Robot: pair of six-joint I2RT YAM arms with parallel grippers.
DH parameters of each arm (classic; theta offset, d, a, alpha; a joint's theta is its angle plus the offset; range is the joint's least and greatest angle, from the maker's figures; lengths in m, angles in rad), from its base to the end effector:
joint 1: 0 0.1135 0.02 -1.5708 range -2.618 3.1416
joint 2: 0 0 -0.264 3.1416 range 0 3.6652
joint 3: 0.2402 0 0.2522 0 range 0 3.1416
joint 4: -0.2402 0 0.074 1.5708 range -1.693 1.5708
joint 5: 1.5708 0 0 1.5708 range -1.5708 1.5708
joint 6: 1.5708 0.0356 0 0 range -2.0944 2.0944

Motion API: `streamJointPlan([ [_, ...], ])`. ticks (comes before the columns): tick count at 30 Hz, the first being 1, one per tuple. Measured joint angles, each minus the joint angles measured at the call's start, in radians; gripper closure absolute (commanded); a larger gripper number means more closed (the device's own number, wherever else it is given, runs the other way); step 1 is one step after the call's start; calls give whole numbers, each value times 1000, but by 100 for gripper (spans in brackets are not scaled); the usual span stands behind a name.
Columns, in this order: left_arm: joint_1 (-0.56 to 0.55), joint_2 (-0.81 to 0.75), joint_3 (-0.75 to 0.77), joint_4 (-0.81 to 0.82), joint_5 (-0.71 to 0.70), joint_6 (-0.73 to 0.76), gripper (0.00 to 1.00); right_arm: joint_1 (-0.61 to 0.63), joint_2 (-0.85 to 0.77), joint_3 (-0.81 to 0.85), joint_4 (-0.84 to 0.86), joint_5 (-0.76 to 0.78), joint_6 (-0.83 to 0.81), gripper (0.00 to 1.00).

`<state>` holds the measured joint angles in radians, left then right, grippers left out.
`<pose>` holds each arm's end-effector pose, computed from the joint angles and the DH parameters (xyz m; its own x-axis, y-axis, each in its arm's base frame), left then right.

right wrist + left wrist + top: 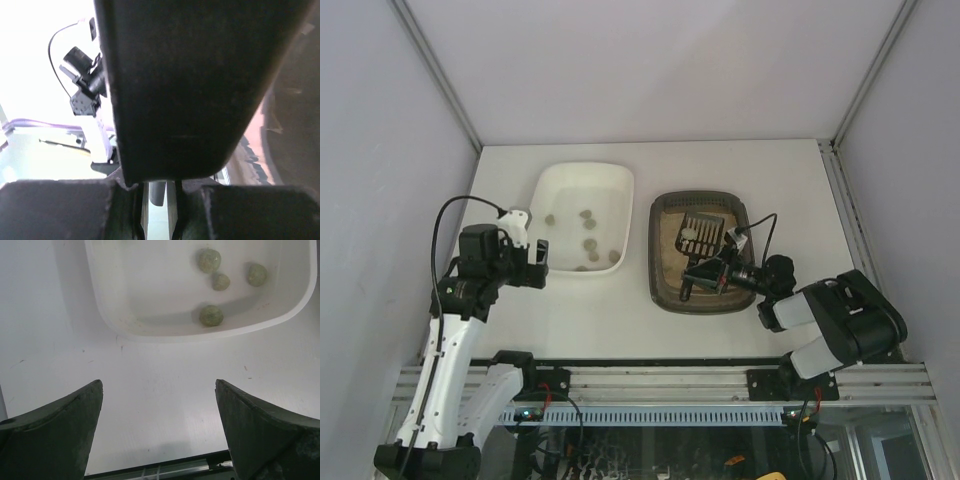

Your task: Clean the litter box

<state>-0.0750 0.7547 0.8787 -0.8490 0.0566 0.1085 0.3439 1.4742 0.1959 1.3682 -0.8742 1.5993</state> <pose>0.1448 -0.0129 0.3116 -0.6447 0.1569 -0.7482 0.1880 0.9812 0.0438 0.1970 0.0996 0.1677 -0.9376 0.3455 -0.0404 -0.0578 -0.0401 0.9975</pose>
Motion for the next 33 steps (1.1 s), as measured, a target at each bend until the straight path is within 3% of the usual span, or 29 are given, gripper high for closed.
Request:
streamJointPlan([
  [5,6,-7,0,2,23,10,3,-46,60,-1,24,4,36,100],
  [20,24,-16,0,3,42,16,2,39,119,22,82,-29,42,100],
  [29,28,-15,0,2,52,17,2,14,126,60,79,-42,37,100],
  [33,29,-15,0,2,52,17,2,70,150,60,81,-51,29,100],
])
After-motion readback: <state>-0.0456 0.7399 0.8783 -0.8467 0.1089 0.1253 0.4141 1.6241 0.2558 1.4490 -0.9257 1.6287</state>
